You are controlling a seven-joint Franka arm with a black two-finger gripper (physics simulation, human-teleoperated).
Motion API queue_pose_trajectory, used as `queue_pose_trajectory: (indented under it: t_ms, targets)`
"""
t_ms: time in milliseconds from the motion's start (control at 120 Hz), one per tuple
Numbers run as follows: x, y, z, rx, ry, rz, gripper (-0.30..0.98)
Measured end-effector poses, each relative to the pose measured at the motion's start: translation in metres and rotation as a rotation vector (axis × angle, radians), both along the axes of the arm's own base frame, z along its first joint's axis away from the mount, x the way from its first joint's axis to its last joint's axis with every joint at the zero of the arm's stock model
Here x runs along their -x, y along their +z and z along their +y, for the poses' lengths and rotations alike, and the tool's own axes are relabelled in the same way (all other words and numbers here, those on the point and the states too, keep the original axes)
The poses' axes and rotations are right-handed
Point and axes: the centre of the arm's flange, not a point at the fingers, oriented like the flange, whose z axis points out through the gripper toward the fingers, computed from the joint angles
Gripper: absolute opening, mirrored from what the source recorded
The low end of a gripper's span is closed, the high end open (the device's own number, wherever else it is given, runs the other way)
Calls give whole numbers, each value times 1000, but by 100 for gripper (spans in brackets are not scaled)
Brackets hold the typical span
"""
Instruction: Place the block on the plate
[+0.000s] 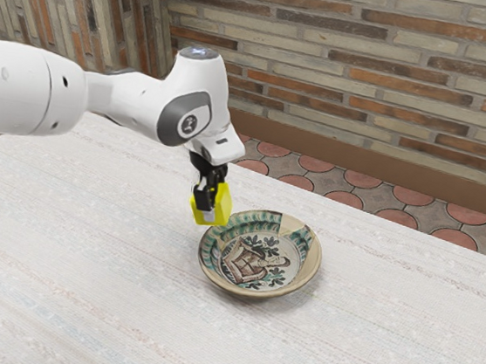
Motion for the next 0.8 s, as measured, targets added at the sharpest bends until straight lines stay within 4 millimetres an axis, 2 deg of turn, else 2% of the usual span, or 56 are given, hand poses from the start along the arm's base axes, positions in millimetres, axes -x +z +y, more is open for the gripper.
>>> queue_pose_trajectory:
  t_ms: [133,250,408,500,642,800]
  targets:
    - [2,-8,-44,6,-53,12,40]
    - [-9,-32,-80,4,-94,30,40]
    - [-17,-72,-93,-3,-97,70,40]
    - [-18,-85,-94,-5,-94,86,44]
    - [-18,-84,-94,-3,-88,85,55]
    - [-16,-51,-91,9,-74,52,62]
